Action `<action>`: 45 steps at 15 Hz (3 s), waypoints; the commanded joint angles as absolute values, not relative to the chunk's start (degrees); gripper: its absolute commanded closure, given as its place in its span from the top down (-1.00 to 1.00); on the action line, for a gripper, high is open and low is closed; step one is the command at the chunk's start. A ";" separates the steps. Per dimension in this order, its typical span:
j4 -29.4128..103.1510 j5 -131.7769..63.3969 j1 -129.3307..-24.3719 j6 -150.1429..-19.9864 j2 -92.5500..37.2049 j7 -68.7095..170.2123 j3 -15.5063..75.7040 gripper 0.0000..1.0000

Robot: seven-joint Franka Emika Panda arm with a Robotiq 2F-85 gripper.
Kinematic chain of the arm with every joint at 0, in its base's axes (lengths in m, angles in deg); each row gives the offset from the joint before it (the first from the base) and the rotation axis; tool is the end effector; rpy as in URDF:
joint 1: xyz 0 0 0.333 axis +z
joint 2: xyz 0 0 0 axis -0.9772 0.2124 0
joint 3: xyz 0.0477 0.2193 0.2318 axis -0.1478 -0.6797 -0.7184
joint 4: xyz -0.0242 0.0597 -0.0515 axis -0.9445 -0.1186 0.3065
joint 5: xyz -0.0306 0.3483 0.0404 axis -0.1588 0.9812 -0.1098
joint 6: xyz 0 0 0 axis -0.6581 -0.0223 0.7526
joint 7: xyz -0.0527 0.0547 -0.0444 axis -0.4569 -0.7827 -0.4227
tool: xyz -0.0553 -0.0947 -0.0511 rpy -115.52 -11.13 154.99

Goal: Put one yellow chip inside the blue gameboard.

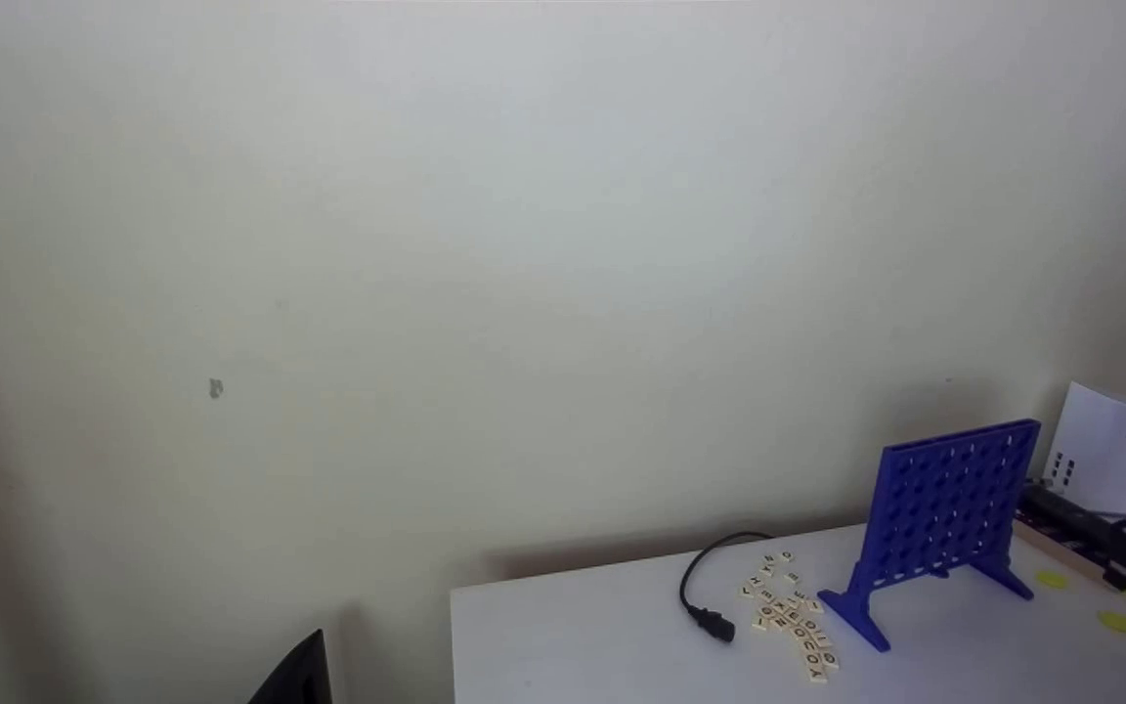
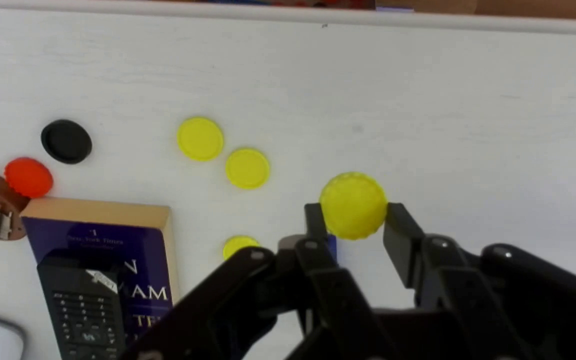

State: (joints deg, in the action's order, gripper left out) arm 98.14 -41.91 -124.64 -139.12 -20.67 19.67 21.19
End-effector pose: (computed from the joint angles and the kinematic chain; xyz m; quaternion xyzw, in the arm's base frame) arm 0.3215 -0.2586 0.1588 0.9935 -0.0467 0.0963 0.0397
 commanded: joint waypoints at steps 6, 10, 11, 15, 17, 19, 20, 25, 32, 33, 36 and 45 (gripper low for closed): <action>102.16 -48.37 -141.79 -147.25 -25.28 24.00 4.67 -0.80; 102.66 -53.20 -148.87 -148.77 -26.00 26.31 -0.74 -0.80; 102.59 -54.50 -150.45 -149.07 -25.99 26.98 -1.82 -0.80; 102.36 -61.31 -156.94 -149.76 -25.90 30.53 -5.70 -0.80; 101.76 -65.23 -159.71 -150.03 -25.64 32.88 -7.01 -0.80; 102.07 -68.95 -162.50 -150.99 -26.03 35.46 -8.35 -0.80; 101.66 -71.13 -163.64 -151.24 -25.96 36.96 -8.77 -0.80; 102.07 -81.84 -168.85 -154.33 -26.89 44.60 -10.61 -0.80; 101.44 -88.59 -170.93 -156.41 -26.61 51.63 -10.67 -0.30; 101.46 -89.17 -171.32 -156.45 -27.08 53.15 -10.95 -0.30; 101.49 -89.27 -171.43 -156.45 -27.89 54.48 -11.30 -0.30; 101.53 -89.27 -171.43 -156.45 -28.00 54.73 -11.33 -0.30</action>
State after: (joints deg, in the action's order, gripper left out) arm 101.52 -89.27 -171.44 -156.45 -28.01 54.73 -11.33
